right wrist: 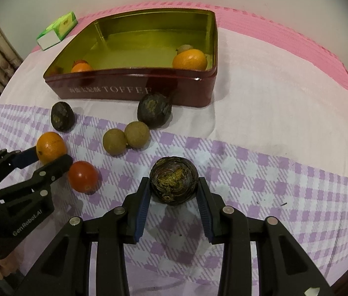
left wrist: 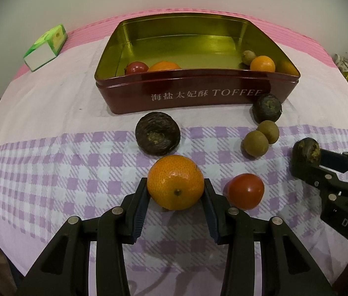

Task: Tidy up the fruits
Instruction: 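Lift and carry the orange and dark fruit with both grippers over the tin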

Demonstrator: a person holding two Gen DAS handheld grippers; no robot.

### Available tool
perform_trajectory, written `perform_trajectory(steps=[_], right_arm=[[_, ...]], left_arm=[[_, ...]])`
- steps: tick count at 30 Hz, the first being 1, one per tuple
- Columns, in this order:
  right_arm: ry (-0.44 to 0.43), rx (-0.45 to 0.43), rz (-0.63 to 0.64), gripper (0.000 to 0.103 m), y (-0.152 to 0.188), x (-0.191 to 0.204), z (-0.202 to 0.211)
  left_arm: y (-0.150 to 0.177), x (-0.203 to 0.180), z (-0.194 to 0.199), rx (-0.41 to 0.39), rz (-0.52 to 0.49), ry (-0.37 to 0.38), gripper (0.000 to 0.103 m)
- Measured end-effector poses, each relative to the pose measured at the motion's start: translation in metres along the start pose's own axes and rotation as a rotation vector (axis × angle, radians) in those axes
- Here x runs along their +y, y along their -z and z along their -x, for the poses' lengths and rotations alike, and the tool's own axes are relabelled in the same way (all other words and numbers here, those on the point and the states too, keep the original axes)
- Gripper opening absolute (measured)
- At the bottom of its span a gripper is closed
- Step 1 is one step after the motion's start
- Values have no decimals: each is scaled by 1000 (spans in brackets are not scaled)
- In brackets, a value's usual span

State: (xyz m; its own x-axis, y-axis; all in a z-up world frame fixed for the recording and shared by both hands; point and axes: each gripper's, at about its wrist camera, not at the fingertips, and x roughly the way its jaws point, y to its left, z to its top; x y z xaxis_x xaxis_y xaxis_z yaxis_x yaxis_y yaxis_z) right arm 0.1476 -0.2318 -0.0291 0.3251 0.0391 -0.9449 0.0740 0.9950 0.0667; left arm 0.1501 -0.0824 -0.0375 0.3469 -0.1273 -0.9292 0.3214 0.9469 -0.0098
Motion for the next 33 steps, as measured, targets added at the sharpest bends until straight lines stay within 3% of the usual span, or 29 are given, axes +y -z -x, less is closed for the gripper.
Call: perform_trajectory(steps=[9, 18, 25, 33], right_arm=[[-2, -34, 7, 34, -16, -2, 16], [-10, -90, 31, 34, -43, 0, 32], [-25, -119, 60, 34, -70, 8, 33], [-35, -136, 52, 34, -90, 11, 25]], left_arm=[[-12, 0, 11, -5, -1, 36, 43], [-38, 10, 40, -62, 54, 80, 43], [-75, 24, 53, -112, 72, 45, 43], [-98, 38, 38, -109, 74, 5, 43]])
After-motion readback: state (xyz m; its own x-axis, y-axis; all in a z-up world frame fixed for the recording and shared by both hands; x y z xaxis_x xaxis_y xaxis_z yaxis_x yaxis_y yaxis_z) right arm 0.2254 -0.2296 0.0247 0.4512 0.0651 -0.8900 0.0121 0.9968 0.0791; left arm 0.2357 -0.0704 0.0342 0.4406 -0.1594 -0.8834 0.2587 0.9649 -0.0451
